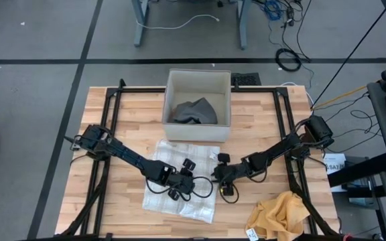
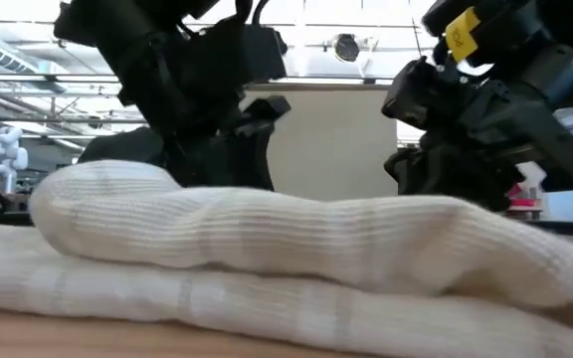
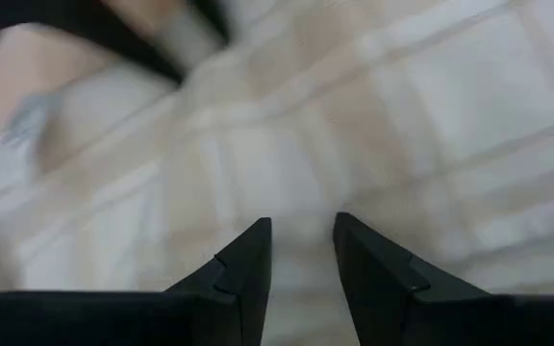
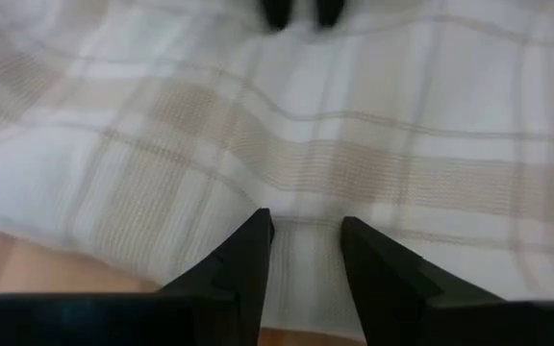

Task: Fold towel
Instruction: Fold the white patterned towel

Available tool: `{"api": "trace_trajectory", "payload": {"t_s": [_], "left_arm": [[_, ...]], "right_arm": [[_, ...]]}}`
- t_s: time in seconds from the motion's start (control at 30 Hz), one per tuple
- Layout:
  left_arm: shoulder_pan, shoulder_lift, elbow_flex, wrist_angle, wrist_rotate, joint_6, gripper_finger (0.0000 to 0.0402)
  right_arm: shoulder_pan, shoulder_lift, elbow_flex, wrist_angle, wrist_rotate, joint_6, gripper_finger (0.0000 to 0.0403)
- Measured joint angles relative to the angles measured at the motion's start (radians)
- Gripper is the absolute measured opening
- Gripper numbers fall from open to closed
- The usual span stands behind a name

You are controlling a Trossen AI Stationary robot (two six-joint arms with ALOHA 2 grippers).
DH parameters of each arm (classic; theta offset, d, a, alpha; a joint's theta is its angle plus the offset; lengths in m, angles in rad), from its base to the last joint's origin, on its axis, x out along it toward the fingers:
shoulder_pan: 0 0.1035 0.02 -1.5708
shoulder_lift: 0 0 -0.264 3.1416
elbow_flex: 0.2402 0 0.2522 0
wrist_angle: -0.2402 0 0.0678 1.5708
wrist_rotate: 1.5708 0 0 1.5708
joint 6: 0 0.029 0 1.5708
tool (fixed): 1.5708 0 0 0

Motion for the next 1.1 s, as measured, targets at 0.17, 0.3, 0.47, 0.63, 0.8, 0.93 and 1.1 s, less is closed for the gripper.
{"api": "trace_trajectory", "payload": {"t_s": [0.17,0.3,0.47,0.63,0.8,0.93,1.1], "left_arm": [[-0.038,-0.077,0.0,-0.01,-0.115,-0.042,0.0124],[-0.081,-0.147,0.0,-0.109,-0.118,-0.167,0.0124],[-0.171,-0.207,0.002,-0.28,-0.105,-0.367,0.0124],[-0.277,-0.215,0.002,-0.36,-0.033,-0.51,0.0124],[-0.391,-0.215,0.002,-0.362,-0.008,-0.599,0.0124],[-0.464,-0.207,0.003,-0.359,-0.026,-0.685,0.0124],[-0.527,-0.167,0.003,-0.358,-0.05,-0.755,0.0124]], "right_arm": [[0.034,-0.025,0.0,-0.065,0.008,0.051,0.0123],[0.055,-0.078,-0.003,-0.163,0.036,0.066,0.0123],[0.065,-0.164,-0.006,-0.212,0.088,0.074,0.0123],[0.108,-0.239,0.003,-0.113,0.091,0.018,0.014],[0.134,-0.224,0.082,-0.096,0.116,-0.001,0.0184],[0.155,-0.172,0.154,-0.067,0.115,-0.012,0.0206],[0.178,-0.046,0.25,0.011,0.115,-0.075,0.0211]]}}
